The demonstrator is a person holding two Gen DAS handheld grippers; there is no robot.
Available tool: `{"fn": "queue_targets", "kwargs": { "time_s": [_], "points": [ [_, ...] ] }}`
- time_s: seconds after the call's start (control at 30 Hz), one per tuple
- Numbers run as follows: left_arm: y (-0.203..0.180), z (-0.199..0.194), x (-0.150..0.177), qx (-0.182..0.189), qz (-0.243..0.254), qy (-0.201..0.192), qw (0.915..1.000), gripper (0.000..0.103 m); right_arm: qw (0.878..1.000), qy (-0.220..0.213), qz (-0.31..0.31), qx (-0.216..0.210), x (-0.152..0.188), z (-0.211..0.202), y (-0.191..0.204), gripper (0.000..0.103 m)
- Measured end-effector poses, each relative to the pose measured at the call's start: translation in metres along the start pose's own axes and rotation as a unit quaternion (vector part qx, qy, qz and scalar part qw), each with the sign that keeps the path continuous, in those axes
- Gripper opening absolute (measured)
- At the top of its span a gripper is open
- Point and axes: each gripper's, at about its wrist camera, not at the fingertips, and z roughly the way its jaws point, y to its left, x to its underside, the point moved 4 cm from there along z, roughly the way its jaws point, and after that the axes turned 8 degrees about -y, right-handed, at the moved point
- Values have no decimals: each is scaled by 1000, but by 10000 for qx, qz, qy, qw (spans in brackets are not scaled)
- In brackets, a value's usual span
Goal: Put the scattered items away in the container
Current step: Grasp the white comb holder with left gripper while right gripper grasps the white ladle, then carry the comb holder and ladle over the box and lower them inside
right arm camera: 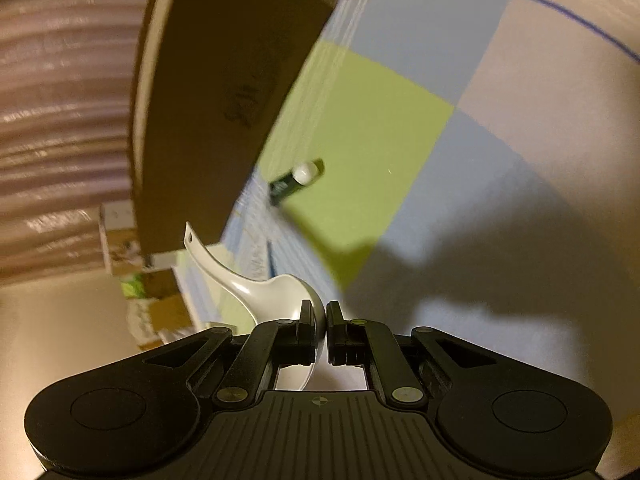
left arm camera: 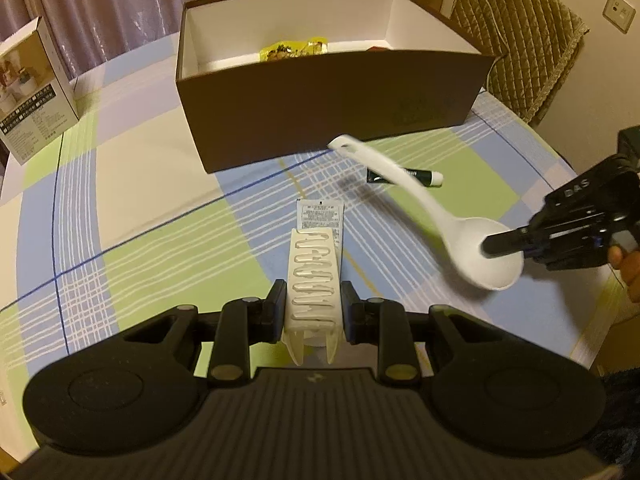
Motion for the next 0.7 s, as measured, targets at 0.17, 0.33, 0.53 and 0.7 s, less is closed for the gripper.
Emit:
{"fn": "queue_targets", "kwargs": {
  "time_s": [0.17, 0.33, 0.53, 0.7],
  "points": [
    [0, -9, -15, 53, 40, -224, 9997, 23, 9990, -285, 48, -338, -16, -14, 22, 8],
    [2, -17, -39, 34, 150, -496, 9986, 23, 9968, -536, 13, -591, -32, -20, 45, 8],
    [6, -20, -64, -40, 256, -775, 9967, 23, 9943, -769, -119, -728, -55, -23, 66, 8],
    [9, -22, -87, -67, 352, -982, 9945, 23, 9918, -963, -254, -804, -80, -28, 86, 8]
  ]
}}
